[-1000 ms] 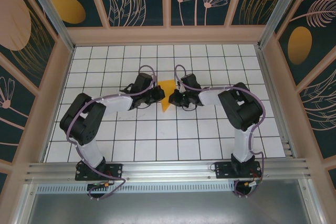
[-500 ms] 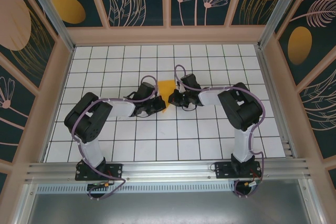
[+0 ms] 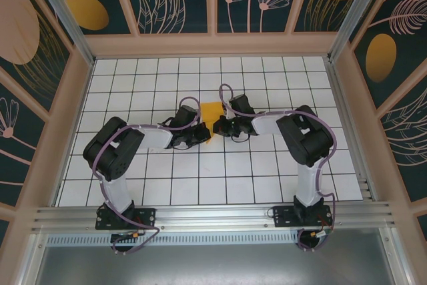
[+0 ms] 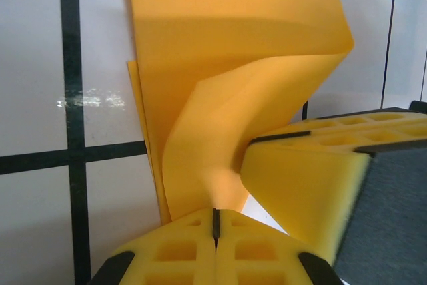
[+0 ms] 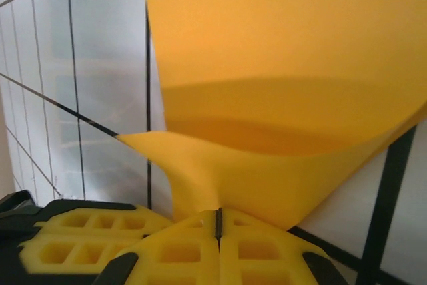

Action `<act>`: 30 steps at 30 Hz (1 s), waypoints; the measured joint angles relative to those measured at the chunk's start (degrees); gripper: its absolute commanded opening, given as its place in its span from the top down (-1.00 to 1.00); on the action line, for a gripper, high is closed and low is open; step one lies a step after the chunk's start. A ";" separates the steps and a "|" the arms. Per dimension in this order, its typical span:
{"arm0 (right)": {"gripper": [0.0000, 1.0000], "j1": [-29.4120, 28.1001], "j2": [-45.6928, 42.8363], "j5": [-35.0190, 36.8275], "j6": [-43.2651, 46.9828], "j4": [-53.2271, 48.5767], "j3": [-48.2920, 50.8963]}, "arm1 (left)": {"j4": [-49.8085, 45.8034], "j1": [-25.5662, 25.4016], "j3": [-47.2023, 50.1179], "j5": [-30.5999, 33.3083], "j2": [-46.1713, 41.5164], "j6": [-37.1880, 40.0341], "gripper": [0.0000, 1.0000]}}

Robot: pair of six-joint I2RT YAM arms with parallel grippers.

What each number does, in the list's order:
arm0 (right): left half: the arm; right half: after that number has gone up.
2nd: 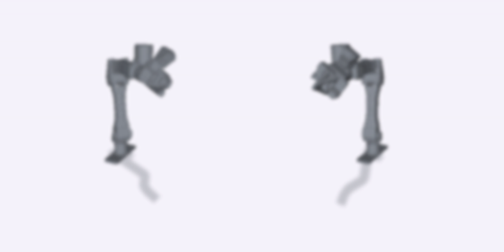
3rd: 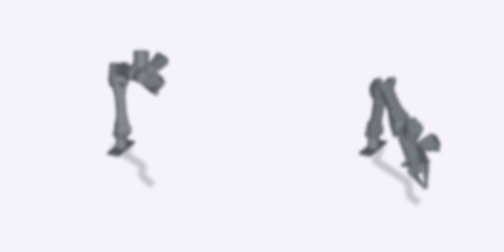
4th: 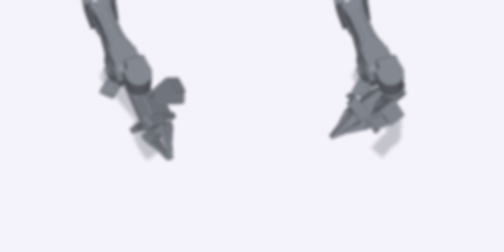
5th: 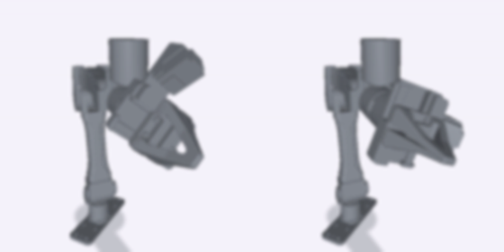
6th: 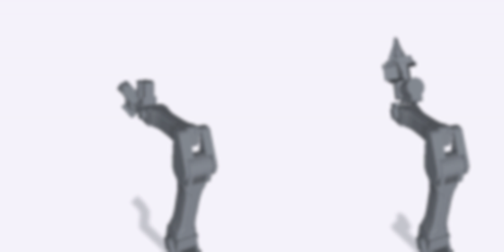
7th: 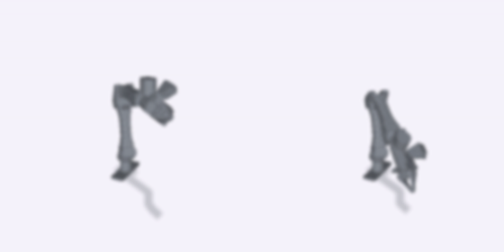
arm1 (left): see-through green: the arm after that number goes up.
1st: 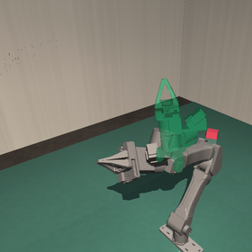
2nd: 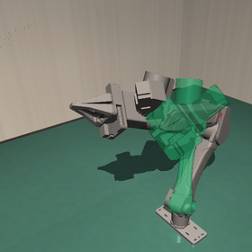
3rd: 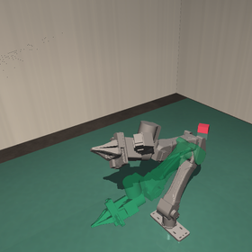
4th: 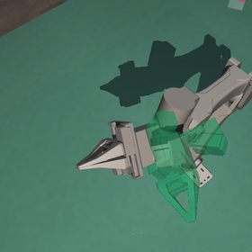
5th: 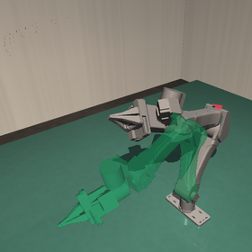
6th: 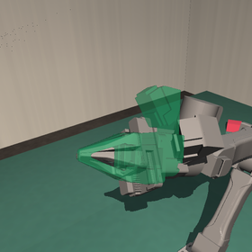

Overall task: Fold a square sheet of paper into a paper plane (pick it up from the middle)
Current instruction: Third fold the triangle at the center of the table.

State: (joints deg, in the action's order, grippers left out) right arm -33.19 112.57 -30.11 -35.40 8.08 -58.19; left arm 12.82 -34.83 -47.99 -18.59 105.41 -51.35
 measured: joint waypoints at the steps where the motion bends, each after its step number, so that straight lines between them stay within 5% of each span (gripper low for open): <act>1: 1.00 0.22 0.35 -0.37 0.35 -0.52 -0.59 | -0.04 0.00 0.00 0.04 0.00 0.02 1.00; 18: 1.00 7.32 5.81 -2.89 6.56 -5.66 -9.55 | 1.73 -0.24 1.44 1.05 -0.37 1.66 1.00; 30: 1.00 7.54 3.85 3.34 8.15 -7.87 -9.86 | -0.28 -0.22 2.19 1.99 -2.01 3.67 1.00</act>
State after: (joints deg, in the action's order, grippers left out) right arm -25.65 116.42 -26.76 -27.24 0.21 -68.05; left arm 12.53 -35.05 -45.80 -16.60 103.39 -47.68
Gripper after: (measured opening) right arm 0.050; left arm 0.070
